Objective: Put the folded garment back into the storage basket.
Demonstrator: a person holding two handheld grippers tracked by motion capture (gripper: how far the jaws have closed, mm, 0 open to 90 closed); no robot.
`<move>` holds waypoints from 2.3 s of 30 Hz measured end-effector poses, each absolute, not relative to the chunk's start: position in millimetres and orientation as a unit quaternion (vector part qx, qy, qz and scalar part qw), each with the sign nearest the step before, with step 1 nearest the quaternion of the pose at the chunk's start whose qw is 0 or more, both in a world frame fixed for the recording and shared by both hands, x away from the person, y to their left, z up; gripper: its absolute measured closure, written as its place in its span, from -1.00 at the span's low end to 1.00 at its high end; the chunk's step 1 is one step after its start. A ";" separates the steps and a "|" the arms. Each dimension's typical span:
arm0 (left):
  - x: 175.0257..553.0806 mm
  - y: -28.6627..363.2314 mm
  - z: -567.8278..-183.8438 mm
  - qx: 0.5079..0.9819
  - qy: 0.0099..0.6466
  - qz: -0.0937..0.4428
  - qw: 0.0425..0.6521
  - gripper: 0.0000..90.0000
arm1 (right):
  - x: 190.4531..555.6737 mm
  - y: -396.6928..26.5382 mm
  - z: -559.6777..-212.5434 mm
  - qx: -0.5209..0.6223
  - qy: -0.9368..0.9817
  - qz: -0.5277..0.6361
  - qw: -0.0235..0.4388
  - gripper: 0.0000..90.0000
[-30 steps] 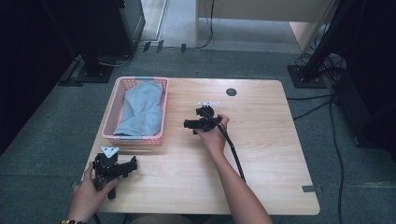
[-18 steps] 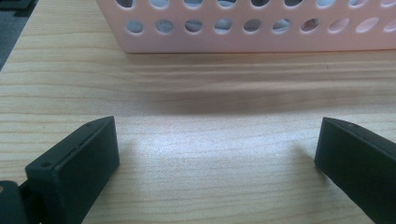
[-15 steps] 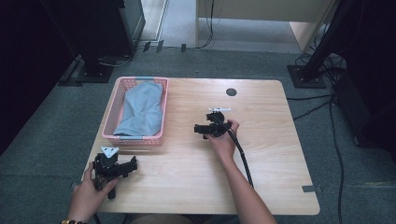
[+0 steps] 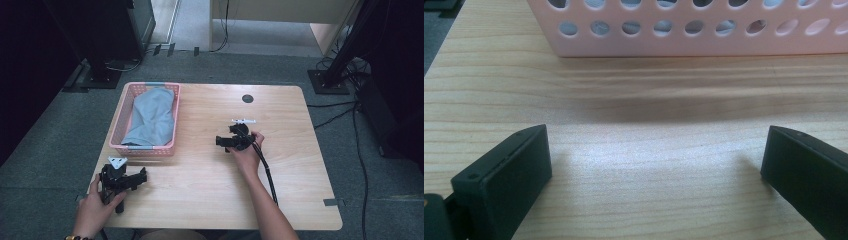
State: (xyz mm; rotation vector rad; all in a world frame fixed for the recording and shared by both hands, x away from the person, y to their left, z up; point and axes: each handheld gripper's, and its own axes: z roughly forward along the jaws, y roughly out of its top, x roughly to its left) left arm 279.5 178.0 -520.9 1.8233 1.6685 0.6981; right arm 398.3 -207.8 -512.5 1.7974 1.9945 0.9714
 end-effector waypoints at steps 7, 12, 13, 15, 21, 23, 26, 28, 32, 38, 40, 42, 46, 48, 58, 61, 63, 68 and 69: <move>279.5 178.0 -520.9 0.681 0.623 0.261 0.283 -1.00 | 392.6 -218.6 -514.0 0.621 0.691 0.337 0.152 -1.00; 279.4 178.1 -520.8 0.682 0.623 0.261 0.282 -1.00 | 387.8 -226.1 -515.7 0.620 0.689 0.338 0.164 -1.00; 279.4 178.1 -520.8 0.682 0.623 0.261 0.282 -1.00 | 387.8 -226.1 -515.7 0.620 0.689 0.338 0.164 -1.00; 279.4 178.1 -520.8 0.682 0.623 0.261 0.282 -1.00 | 386.4 -227.4 -516.0 0.620 0.689 0.336 0.167 -1.00; 279.4 178.1 -520.8 0.682 0.623 0.261 0.282 -1.00 | 381.2 -231.3 -519.7 0.610 0.690 0.344 0.184 -1.00; 279.4 178.1 -520.8 0.682 0.623 0.261 0.282 -1.00 | 379.4 -233.1 -520.6 0.608 0.689 0.346 0.189 -1.00; 279.4 178.1 -520.8 0.682 0.623 0.261 0.282 -1.00 | 377.3 -236.0 -521.6 0.606 0.688 0.348 0.193 -1.00; 279.4 178.1 -520.8 0.682 0.623 0.261 0.282 -1.00 | 376.8 -236.9 -521.5 0.607 0.688 0.347 0.194 -1.00; 279.4 178.1 -520.8 0.682 0.623 0.261 0.282 -1.00 | 373.3 -242.4 -522.5 0.607 0.686 0.350 0.198 -1.00; 279.4 178.1 -520.8 0.682 0.623 0.261 0.282 -1.00 | 368.8 -246.7 -524.6 0.600 0.688 0.350 0.209 -1.00; 279.4 178.1 -520.8 0.682 0.623 0.261 0.282 -1.00 | 367.8 -248.8 -524.6 0.601 0.686 0.351 0.210 -1.00; 279.4 178.1 -520.8 0.682 0.623 0.261 0.282 -1.00 | 366.6 -250.3 -524.6 0.602 0.686 0.349 0.211 -1.00; 279.4 178.1 -520.8 0.682 0.623 0.261 0.282 -1.00 | 364.0 -253.7 -524.6 0.606 0.684 0.346 0.213 -1.00; 279.4 178.1 -520.8 0.682 0.623 0.261 0.282 -1.00 | 362.6 -256.1 -524.7 0.607 0.682 0.347 0.214 -1.00; 279.3 178.1 -520.8 0.682 0.623 0.261 0.281 -1.00 | 354.4 -267.9 -524.7 0.618 0.671 0.348 0.216 -1.00; 279.3 178.1 -520.8 0.682 0.623 0.261 0.281 -1.00 | 351.5 -272.4 -524.7 0.624 0.665 0.349 0.216 -1.00; 279.3 178.1 -520.8 0.682 0.623 0.261 0.282 -1.00 | 349.9 -275.2 -524.7 0.628 0.660 0.350 0.217 -1.00; 279.3 178.1 -520.8 0.682 0.622 0.261 0.281 -1.00 | 346.9 -280.9 -524.9 0.632 0.657 0.344 0.223 -1.00; 279.3 178.2 -520.8 0.682 0.622 0.261 0.281 -1.00 | 346.3 -281.5 -524.9 0.633 0.657 0.341 0.225 -1.00</move>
